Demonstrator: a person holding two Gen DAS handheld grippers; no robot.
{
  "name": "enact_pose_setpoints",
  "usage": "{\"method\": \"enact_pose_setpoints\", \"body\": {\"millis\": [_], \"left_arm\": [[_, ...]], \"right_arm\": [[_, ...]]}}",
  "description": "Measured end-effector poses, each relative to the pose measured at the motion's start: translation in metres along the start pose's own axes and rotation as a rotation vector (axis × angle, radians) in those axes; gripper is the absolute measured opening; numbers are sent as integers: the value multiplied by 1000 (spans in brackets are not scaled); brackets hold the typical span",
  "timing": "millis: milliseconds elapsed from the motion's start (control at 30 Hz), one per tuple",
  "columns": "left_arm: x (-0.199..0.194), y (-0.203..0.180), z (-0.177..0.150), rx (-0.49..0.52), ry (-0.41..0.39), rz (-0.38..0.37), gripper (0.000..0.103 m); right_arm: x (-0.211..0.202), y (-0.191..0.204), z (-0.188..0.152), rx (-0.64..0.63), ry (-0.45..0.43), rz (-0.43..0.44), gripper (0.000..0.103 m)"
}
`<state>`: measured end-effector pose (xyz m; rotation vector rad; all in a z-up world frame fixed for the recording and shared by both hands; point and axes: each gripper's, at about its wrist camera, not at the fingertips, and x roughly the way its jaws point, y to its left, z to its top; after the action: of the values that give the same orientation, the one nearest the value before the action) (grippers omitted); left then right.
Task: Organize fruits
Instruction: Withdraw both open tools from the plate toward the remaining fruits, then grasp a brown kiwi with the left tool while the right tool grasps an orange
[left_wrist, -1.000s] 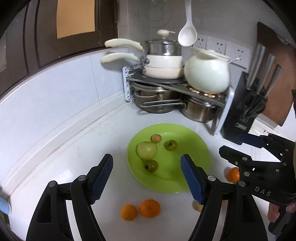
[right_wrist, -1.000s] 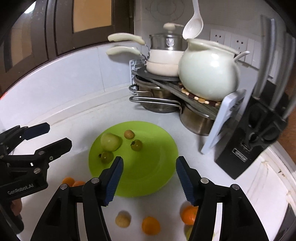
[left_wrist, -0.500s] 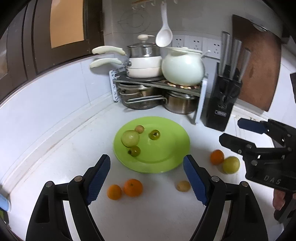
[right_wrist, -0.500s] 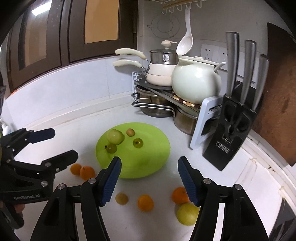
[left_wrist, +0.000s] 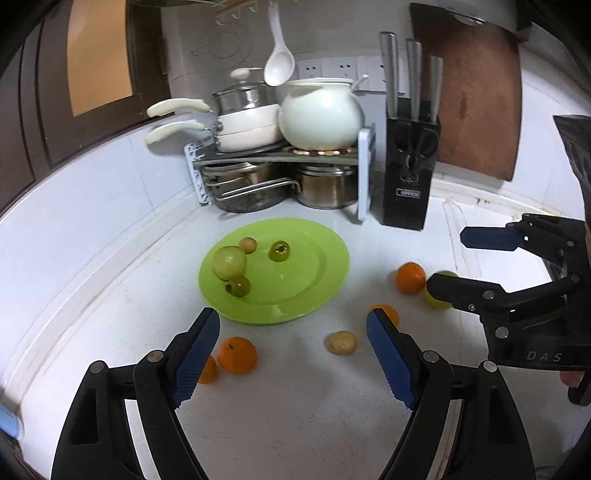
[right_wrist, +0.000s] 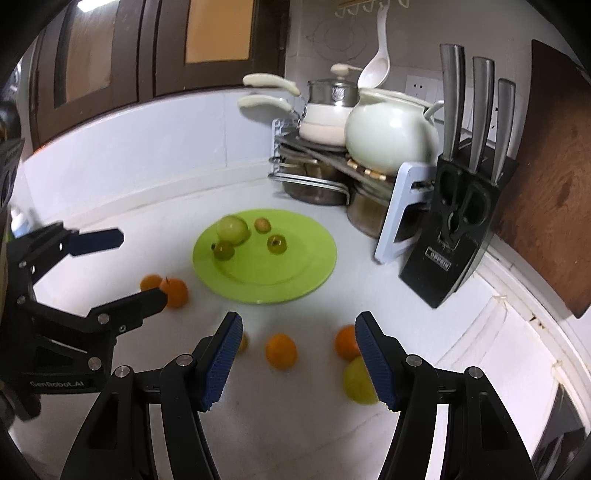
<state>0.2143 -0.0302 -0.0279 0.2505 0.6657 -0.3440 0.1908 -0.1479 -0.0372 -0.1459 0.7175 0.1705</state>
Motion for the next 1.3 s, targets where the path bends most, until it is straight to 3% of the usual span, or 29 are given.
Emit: {"method": "enact_pose_setpoints", "body": {"millis": [467, 900, 1300], "left_arm": [[35, -18, -26, 136, 27, -69, 81], [76, -18, -35, 134, 107, -145, 65], [96, -20, -35, 125, 138, -207, 48]], "right_arm": [[39, 6, -21, -66, 112, 50, 64], [77, 0, -27, -78, 196, 74, 64], [93, -8, -27, -79, 219, 96, 61]]}}
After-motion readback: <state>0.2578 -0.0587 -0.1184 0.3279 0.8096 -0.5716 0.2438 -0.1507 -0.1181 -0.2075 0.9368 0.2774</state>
